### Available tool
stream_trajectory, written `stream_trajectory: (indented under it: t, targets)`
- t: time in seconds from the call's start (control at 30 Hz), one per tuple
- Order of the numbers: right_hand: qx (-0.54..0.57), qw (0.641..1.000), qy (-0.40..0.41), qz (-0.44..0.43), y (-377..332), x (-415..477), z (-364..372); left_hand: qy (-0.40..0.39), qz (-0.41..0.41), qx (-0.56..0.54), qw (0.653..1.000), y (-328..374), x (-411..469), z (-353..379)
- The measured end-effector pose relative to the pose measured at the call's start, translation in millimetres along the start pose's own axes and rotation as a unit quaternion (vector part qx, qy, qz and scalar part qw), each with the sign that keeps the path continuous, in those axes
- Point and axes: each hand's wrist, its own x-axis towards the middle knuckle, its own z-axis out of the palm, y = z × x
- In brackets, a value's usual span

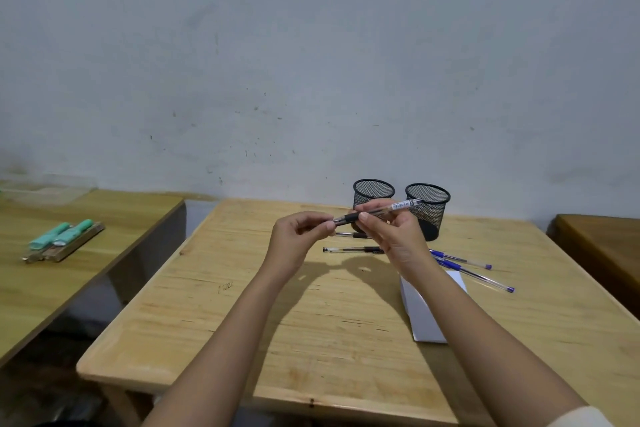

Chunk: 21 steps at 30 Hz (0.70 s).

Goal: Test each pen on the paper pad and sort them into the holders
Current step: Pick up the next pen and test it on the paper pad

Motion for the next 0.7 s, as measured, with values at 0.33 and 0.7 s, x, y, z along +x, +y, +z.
stream_trajectory:
  t: [0.33,0.7]
  targets:
    - [-0.077,0.996,-0.021,-0.03,-4,-8,-17,-0.055,-0.007,-0.026,0.998,4,-2,24]
    - [-0.085,0.984,0.145,-0.054,-17,-19,-61,0.008,-0.059,0.02,0.998,-1,-6,-17]
